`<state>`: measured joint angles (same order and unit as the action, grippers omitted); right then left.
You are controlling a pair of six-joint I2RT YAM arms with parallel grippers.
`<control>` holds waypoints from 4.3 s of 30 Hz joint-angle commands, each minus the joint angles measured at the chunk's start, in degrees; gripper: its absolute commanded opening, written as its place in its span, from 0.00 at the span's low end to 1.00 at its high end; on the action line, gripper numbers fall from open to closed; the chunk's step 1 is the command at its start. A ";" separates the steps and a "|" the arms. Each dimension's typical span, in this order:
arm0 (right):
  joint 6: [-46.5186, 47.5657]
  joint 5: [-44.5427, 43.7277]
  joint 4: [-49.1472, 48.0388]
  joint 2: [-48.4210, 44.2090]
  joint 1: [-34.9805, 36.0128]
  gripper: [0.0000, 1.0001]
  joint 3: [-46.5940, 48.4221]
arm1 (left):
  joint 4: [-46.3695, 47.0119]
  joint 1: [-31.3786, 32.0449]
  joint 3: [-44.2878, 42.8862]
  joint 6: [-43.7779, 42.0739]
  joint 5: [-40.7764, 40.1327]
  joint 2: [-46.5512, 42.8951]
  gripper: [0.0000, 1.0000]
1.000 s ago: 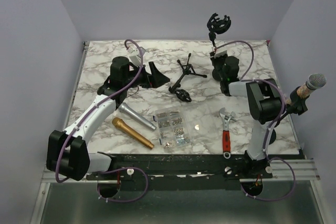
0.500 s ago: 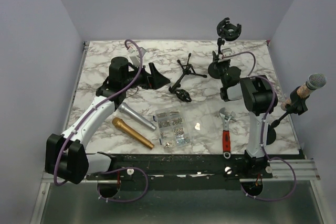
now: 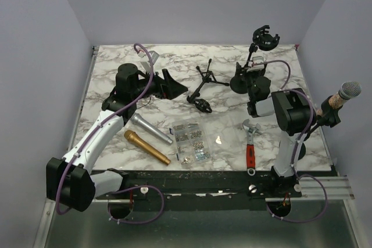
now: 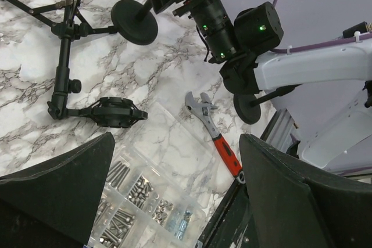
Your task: Remove the microphone from the stand
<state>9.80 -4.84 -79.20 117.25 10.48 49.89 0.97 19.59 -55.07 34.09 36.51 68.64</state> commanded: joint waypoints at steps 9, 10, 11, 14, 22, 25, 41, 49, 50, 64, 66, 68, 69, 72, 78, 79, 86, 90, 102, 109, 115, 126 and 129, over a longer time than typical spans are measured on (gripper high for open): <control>-4.51 -11.45 29.72 -19.22 -0.02 1.00 -9.28 | 0.63 0.16 -1.27 -0.07 1.87 -1.49 0.91; -4.66 -11.87 32.74 -21.34 -0.04 1.00 -10.23 | 0.84 0.14 -1.20 0.05 1.98 -1.49 0.91; -4.64 -12.10 34.96 -23.32 -0.04 1.00 -11.30 | 0.93 0.18 -1.18 0.31 2.15 -1.49 0.91; -4.04 -12.73 43.22 -29.25 -0.02 1.00 -13.00 | 1.21 0.19 -1.09 0.91 2.36 -1.67 0.91; 5.91 -2.58 46.64 -40.45 3.28 0.93 -16.81 | 0.93 0.18 -0.91 0.13 1.23 -4.43 0.92; 13.47 0.33 46.78 -40.17 7.90 0.90 -16.58 | -0.23 0.18 -1.78 -0.32 -0.25 -5.46 0.92; 62.74 22.60 77.19 -21.14 14.76 0.94 12.55 | -5.37 -0.21 -4.81 -5.71 -11.65 -9.74 0.94; 73.29 22.97 86.93 -14.31 18.01 0.93 21.70 | -3.15 -0.66 -2.25 -4.76 -9.26 -10.59 0.94; 74.09 22.87 87.63 -12.91 18.39 0.93 22.62 | -2.42 -1.06 -1.94 -4.00 -8.34 -10.55 0.94; 83.59 20.00 91.49 3.76 20.46 0.92 35.51 | -1.24 -3.89 -1.29 -1.35 -5.24 -8.81 0.94; 83.96 19.92 91.79 5.08 20.50 0.92 36.65 | 0.34 -4.28 -1.06 -0.59 -4.57 -8.63 0.94; 84.13 20.61 93.00 6.27 20.38 0.90 38.07 | 0.79 -4.55 -0.84 -0.01 -4.09 -8.38 0.94; 84.15 21.08 93.56 7.00 20.37 0.90 38.60 | 0.96 -4.72 -0.76 0.31 -3.82 -8.25 0.94; 84.22 21.30 93.98 9.15 20.35 0.90 40.21 | 1.70 -5.21 -0.57 1.31 -2.99 -7.94 0.94; 84.63 20.87 94.96 10.19 20.27 0.88 40.03 | 1.76 -5.61 -0.39 1.64 -3.03 -7.32 0.94; 84.87 20.56 94.15 10.19 20.26 0.88 39.37 | 1.98 -5.69 -0.34 2.00 -2.73 -7.15 0.94; 86.23 17.63 85.62 12.75 20.28 0.82 36.47 | 3.42 -6.58 0.14 3.97 -1.17 -6.25 0.93; 86.88 15.72 77.55 13.21 20.28 0.76 32.99 | 3.51 -6.75 0.31 3.97 -1.27 -6.28 0.93; 68.23 22.30 70.59 13.32 19.74 0.65 35.05 | 3.43 -6.94 0.40 3.88 -1.42 -6.16 0.93; 52.28 20.83 71.89 15.37 19.64 0.63 41.32 | 3.70 -6.89 0.44 4.23 -1.01 -6.28 0.93; 39.20 20.49 78.13 14.15 19.73 0.61 47.08 | 4.14 -7.03 0.54 4.73 -0.45 -6.09 0.93; 61.92 10.27 83.06 13.09 21.60 0.76 45.63 | 4.93 -7.16 0.93 5.46 0.05 -5.97 0.93; 73.17 11.89 74.79 13.25 20.79 0.78 40.85 | 5.22 -7.18 1.02 5.73 0.26 -5.98 0.93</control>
<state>66.26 9.15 -2.17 128.86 31.99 94.37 4.25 12.71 -54.63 39.18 35.18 62.74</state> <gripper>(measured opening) 0.769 0.933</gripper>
